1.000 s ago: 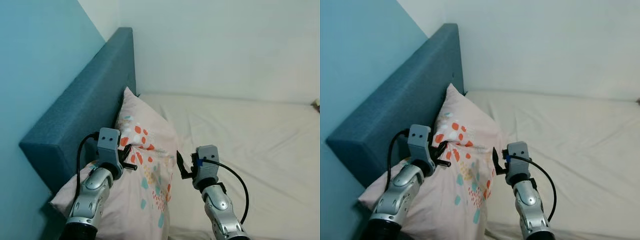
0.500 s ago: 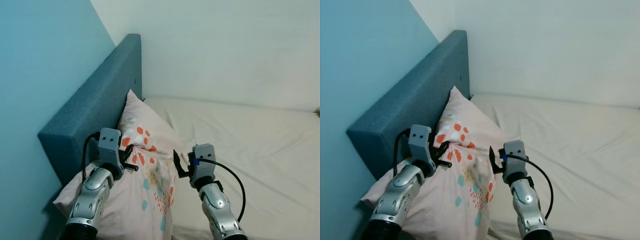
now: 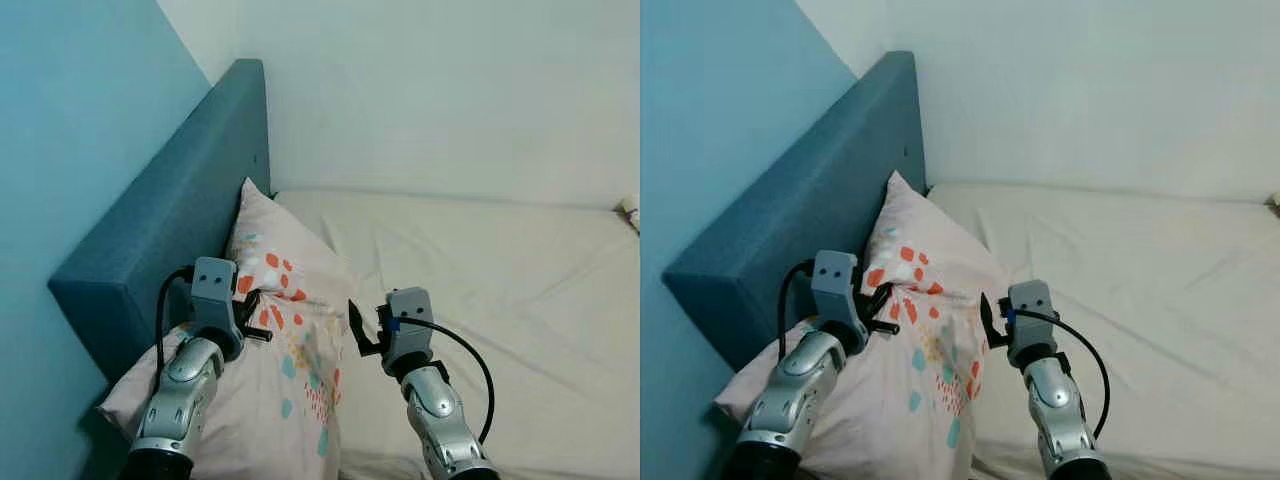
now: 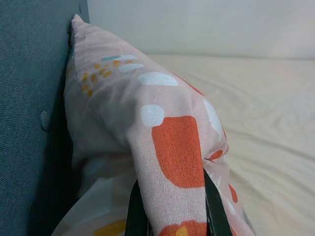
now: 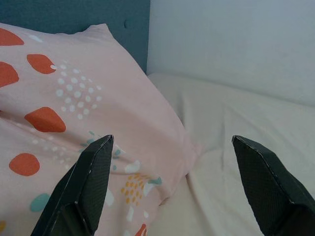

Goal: Clean up the room

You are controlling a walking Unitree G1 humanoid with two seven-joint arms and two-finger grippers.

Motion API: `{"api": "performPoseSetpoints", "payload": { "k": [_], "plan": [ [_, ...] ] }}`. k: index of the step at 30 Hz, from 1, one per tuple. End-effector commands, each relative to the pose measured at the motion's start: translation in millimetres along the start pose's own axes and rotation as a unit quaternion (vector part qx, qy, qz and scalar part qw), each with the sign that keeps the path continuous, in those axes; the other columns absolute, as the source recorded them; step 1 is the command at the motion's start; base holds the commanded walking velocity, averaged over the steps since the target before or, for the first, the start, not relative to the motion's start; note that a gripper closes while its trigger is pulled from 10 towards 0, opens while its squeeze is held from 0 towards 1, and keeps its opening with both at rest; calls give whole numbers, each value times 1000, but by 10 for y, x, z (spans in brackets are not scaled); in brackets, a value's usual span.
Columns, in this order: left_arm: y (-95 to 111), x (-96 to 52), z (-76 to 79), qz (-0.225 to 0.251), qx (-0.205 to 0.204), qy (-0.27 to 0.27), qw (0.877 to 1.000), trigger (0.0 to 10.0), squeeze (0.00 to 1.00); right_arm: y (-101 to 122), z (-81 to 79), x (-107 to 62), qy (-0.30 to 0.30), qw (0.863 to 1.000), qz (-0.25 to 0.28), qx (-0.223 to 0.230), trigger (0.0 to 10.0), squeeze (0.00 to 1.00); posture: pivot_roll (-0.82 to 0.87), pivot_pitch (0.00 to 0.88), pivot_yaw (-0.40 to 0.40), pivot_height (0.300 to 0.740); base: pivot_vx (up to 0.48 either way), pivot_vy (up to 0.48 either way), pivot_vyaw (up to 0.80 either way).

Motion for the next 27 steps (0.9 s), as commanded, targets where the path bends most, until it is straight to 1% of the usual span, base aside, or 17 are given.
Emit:
{"api": "performPoseSetpoints", "payload": {
  "k": [1,4,6,7,9,13,14,15,17,27],
  "plan": [
    [252,-15,-62,56,-11,16,998,10000,0,-33,8,-27,-3,1000,-2,12,10000,0,25,0,-57,740,0,0,0],
    [252,-15,-62,56,-11,16,998,10000,0,-33,8,-27,-3,1000,-2,12,10000,0,25,0,-57,740,0,0,0],
    [234,-24,-87,51,2,20,998,10000,0,-34,5,-32,2,1000,-4,-9,10000,0,25,0,-54,740,0,0,0],
    [218,-25,-88,45,5,19,999,10000,0,-28,5,-33,3,1000,-4,-22,10000,0,25,0,-54,740,0,-289,800],
    [214,-25,-83,44,9,18,999,10000,0,-31,3,-33,1,1000,-4,-31,10000,0,25,0,-53,740,0,-384,800],
    [198,-22,-100,40,5,27,999,10000,0,-35,8,-32,-2,1000,-6,-17,10000,0,25,0,-53,740,0,-480,800],
    [188,-21,-116,38,-6,33,999,10000,0,-35,9,-33,-2,1000,-5,-15,10000,0,25,0,-53,740,0,0,800],
    [164,-18,-143,31,-12,41,999,10000,0,-43,23,-37,-7,1000,-6,-3,10000,0,25,0,-53,740,0,0,0],
    [151,-17,-174,26,-11,48,998,10000,0,-46,41,-43,-11,1000,-5,6,10000,0,27,0,-56,740,0,0,0],
    [139,-35,-198,20,-2,51,998,10000,0,-60,37,-50,-11,1000,-8,4,10000,0,30,0,-55,740,0,0,0]
  ]
}}
Point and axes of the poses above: a point about 5 cm out from each wrist's last joint towards the gripper, its own x axis pointing out of the wrist towards the gripper, its own y axis along the axis of the wrist's last joint, z = x × y, the point moved 5 cm from there along x, pointing out of the wrist towards the gripper, and after that the axes turned 8 degrees about x, right-handed, at the moved point
